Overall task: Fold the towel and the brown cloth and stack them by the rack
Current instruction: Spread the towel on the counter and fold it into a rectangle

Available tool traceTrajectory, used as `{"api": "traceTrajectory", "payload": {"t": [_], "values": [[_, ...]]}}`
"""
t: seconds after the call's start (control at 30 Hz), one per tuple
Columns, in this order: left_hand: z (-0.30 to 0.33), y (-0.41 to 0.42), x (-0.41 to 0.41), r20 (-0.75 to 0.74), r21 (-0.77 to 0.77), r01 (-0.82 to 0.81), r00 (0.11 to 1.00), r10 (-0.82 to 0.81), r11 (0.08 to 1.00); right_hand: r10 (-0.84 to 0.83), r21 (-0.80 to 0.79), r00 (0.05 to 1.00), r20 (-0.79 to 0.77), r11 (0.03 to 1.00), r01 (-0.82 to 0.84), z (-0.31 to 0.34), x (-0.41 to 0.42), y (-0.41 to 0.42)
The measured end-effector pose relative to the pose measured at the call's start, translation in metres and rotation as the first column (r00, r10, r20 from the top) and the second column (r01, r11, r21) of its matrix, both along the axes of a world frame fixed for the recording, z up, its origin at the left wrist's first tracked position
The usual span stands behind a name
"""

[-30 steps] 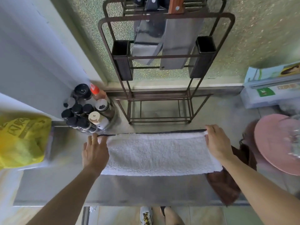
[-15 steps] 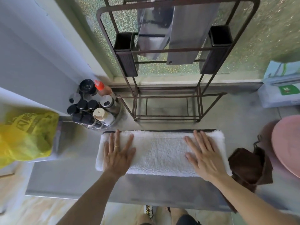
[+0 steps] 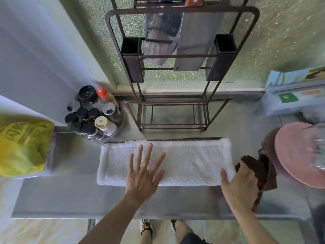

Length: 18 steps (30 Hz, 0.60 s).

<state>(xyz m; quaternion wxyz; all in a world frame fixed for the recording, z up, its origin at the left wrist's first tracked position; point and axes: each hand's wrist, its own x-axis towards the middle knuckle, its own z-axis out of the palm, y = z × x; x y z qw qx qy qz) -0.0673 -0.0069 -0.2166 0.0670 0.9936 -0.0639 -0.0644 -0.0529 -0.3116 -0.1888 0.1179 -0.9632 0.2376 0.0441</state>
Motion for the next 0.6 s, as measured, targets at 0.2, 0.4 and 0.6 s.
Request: {"api": "traceTrajectory", "payload": {"t": [0.2,0.4,0.6], "values": [[-0.023,-0.016,0.007,-0.174,0.002,-0.037,0.984,0.037,0.999,-0.307,0.28,0.95,-0.053,0.909,0.309,-0.005,-0.003,0.003],[0.005,0.004,-0.002,-0.131,-0.253,-0.168,0.982,0.138,0.953,-0.239,0.383,0.958,0.161,0.909,0.163,0.02,0.004,0.06],[0.053,0.063,-0.011,-0.269,-0.641,-0.568,0.796,0.542,0.516,0.07,0.496,0.92,0.386,0.825,-0.271,0.053,-0.016,0.2]]}}
